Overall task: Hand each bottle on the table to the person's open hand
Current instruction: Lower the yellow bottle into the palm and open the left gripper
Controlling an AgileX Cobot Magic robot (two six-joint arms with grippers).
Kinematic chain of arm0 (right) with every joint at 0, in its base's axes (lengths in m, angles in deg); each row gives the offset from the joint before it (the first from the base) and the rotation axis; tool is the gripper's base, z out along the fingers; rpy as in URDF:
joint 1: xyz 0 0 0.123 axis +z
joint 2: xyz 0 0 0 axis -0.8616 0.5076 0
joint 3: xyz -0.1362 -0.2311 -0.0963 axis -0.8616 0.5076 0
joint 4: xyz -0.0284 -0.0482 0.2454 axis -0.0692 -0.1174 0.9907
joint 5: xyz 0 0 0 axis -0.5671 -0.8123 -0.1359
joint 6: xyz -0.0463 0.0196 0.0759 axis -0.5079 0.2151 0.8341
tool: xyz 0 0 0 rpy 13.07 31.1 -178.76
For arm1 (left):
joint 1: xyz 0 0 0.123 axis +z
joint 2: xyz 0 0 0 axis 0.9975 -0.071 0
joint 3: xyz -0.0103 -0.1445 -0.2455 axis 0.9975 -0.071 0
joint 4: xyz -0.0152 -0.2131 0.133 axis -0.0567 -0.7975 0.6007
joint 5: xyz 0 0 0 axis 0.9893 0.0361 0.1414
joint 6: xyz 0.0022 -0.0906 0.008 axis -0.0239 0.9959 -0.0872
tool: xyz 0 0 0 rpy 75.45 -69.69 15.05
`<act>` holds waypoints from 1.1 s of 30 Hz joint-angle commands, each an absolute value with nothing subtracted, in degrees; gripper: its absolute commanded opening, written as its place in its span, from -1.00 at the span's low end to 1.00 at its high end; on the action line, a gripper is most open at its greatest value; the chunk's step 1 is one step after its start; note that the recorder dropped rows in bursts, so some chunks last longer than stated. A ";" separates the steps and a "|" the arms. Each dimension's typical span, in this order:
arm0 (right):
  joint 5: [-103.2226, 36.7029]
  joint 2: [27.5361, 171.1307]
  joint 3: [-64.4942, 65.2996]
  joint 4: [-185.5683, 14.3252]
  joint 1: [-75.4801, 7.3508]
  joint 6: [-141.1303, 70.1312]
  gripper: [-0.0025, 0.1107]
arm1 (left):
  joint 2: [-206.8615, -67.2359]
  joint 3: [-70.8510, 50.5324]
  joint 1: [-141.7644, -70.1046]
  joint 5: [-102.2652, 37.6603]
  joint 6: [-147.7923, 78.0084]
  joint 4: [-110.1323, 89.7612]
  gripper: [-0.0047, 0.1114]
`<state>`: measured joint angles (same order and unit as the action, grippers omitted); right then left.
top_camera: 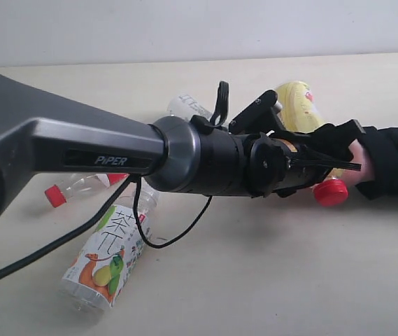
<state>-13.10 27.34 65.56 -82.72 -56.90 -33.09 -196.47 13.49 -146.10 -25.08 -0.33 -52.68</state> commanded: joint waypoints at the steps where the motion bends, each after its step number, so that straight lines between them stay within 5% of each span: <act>1: -13.50 27.54 65.30 -82.77 -56.83 -33.23 -0.96 | -196.38 13.62 -145.92 -25.99 -2.58 -52.10 0.36; 33: -13.50 27.54 65.30 -82.63 -56.83 -33.12 -0.96 | -192.23 13.62 -140.69 -44.16 -6.81 -49.38 0.40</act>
